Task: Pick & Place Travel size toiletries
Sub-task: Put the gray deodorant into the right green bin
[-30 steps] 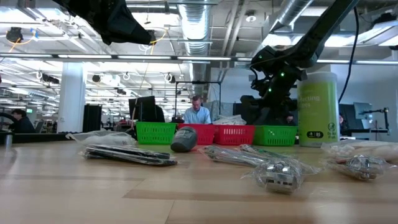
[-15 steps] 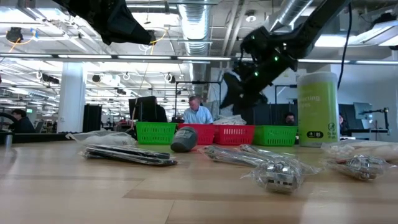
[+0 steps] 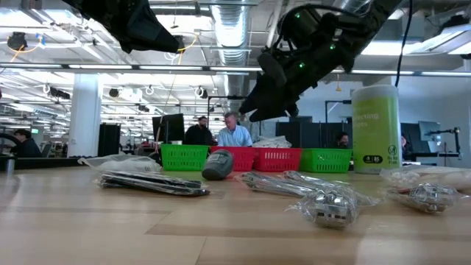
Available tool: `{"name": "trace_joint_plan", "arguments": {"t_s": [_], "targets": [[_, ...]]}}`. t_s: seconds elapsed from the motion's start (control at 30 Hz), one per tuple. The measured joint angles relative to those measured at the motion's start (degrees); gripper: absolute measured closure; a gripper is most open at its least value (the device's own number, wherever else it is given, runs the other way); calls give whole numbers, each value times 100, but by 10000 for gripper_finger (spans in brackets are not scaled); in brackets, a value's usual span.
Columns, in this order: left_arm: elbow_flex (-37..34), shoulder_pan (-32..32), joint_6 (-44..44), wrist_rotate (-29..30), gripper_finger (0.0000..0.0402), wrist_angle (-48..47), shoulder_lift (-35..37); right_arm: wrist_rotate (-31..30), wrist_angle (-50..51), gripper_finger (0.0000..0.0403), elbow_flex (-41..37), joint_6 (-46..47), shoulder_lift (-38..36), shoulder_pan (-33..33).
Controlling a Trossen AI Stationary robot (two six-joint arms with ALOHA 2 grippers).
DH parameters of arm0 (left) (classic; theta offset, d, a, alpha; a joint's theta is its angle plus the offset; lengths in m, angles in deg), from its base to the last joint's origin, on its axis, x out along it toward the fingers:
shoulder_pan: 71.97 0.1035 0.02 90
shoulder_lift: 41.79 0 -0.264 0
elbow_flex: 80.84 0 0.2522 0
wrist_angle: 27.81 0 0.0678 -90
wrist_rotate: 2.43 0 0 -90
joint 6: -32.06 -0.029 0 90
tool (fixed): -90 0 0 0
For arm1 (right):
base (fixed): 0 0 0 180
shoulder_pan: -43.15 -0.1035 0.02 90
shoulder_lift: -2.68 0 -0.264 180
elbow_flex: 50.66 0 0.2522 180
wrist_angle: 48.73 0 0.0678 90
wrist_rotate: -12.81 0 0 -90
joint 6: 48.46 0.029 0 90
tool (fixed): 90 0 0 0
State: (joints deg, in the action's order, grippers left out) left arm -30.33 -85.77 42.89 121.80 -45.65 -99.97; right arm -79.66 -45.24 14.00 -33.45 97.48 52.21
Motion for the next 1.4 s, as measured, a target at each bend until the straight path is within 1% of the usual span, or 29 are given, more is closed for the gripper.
{"name": "trace_joint_plan", "arguments": {"t_s": [0.2, 0.33, 0.4, 0.53, 0.63, 0.73, 0.83, 0.93, 1.0, 1.07, 1.17, 1.23, 1.4], "targets": [[0, 0, 0, 0, 321, 0, 0, 14, 111, 171, 0, 53, 0, -429], [0, 0, -1, 0, 321, -5, 0, 14, 201, 171, 31, -200, 0, -585], [0, 0, -3, 0, 321, -5, 0, 18, 527, 171, 240, -500, 0, -613], [0, 0, -7, 0, 321, -11, 0, -46, 1617, 171, 989, -1647, 235, -645], [0, -1, -7, 0, 321, -20, 0, -140, 2402, 171, 1691, -2749, 551, -670], [-8, -2, -7, 0, 321, -17, -1, -586, 3359, 176, 2367, -3750, 1097, -752], [-117, 0, -7, 0, 321, -9, 0, -1147, 4335, 186, 3184, -4551, 1668, -843], [-212, 2, -7, 0, 321, -19, 0, -1588, 5309, 199, 4085, -5121, 2140, -960], [-241, 2, -4, 0, 321, -24, 0, -1726, 5996, 207, 4641, -5329, 2472, -1040], [-255, 2, -6, 0, 321, -12, 7, -1706, 6380, 214, 5124, -5463, 2673, -1101], [-258, 4, -7, 1, 321, -6, 15, -1713, 6678, 221, 5614, -5757, 2876, -1211], [-258, 4, -6, 0, 321, 2, 15, -1717, 6876, 223, 5776, -6012, 2996, -1284], [-260, 4, -4, 0, 321, -4, 17, -1707, 6809, 220, 5855, -6540, 3020, -1418]]}}
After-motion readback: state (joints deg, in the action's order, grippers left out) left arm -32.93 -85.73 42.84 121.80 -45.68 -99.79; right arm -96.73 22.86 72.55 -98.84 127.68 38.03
